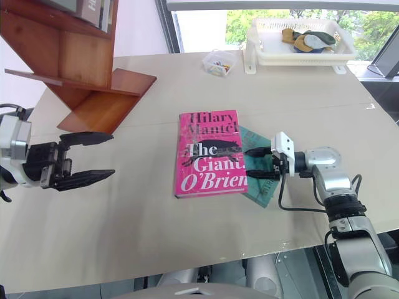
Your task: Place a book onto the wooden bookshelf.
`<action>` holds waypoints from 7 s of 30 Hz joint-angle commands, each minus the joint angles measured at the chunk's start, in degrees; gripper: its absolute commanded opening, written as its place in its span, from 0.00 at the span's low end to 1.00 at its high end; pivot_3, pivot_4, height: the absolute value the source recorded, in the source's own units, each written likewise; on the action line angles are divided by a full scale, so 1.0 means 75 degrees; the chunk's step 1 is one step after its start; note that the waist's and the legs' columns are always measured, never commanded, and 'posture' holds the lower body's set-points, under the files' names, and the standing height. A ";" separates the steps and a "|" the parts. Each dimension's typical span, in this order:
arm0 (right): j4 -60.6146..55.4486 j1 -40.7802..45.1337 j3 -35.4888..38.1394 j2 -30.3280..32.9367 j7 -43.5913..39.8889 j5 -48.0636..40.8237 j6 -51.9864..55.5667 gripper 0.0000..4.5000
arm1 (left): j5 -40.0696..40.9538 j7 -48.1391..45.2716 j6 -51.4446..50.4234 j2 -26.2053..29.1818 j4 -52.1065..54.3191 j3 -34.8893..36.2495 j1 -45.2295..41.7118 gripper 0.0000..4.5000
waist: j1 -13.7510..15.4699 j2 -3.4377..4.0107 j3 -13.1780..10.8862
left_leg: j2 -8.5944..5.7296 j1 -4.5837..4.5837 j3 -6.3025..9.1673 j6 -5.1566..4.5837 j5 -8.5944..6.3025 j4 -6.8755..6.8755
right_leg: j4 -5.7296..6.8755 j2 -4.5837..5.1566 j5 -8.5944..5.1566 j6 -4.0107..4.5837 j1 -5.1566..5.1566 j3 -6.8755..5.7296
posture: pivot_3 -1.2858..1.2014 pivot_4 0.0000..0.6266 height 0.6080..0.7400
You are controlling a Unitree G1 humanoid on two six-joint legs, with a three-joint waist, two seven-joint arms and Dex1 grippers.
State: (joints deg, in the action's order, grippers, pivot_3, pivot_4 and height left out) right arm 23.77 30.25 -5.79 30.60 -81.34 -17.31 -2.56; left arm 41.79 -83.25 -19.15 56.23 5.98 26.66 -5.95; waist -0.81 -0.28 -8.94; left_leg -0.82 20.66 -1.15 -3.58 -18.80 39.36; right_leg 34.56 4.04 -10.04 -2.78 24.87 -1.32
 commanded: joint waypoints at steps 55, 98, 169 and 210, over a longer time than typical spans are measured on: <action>-0.5840 -0.3009 0.3505 0.3377 0.1205 -0.3503 0.3822 0.70 | -0.1496 0.0326 -0.5355 -0.4156 -0.7735 -0.3210 -0.5969 0.62 | 0.0213 -0.0029 0.0006 | -0.0020 0.0031 0.0034 -0.0010 -0.0002 0.0073 | 0.0032 0.0007 0.0001 -0.0006 -0.0013 -0.0026 | 0.52 0.24 1.00; -0.5592 -0.3264 0.3399 0.3330 0.1073 -0.3024 0.3549 0.70 | -0.1218 0.1424 -0.5843 -0.4073 -0.8054 -0.1780 -0.5988 0.20 | 0.0202 -0.0029 0.0006 | -0.0014 0.0032 0.0034 -0.0010 -0.0003 0.0092 | 0.0044 0.0005 0.0002 -0.0006 -0.0013 -0.0026 | 0.52 0.24 1.00; -0.1626 0.0430 0.3520 0.2615 -0.0559 -0.4460 0.5137 0.70 | -0.4911 0.1282 0.4919 0.2957 -0.2440 -0.2563 -0.6600 0.08 | 0.0212 -0.0018 -0.0022 | -0.0004 0.0053 0.0023 -0.0014 -0.0014 0.0092 | 0.0030 -0.0006 0.0000 -0.0011 -0.0007 -0.0032 | 0.52 0.24 1.00; -0.3657 -0.0585 0.4174 0.2338 0.0963 -0.5741 0.6067 0.70 | -1.1374 0.6019 0.9818 0.2490 -0.9485 -0.6400 -1.0842 0.98 | 0.0199 -0.0037 -0.0027 | -0.0006 0.0106 0.0006 -0.0026 -0.0021 0.0113 | 0.0039 0.0001 0.0001 -0.0018 0.0006 -0.0086 | 0.52 0.24 1.00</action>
State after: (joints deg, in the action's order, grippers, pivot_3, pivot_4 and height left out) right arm -1.91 25.91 23.08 47.42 -74.19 -59.08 43.44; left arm -42.55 -40.04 55.49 72.35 -65.34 -21.69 -84.74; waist 0.69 -0.55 -9.15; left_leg -0.87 21.64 -1.10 -3.77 -18.96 40.22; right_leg 34.86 4.05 -10.03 -2.93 25.09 -1.97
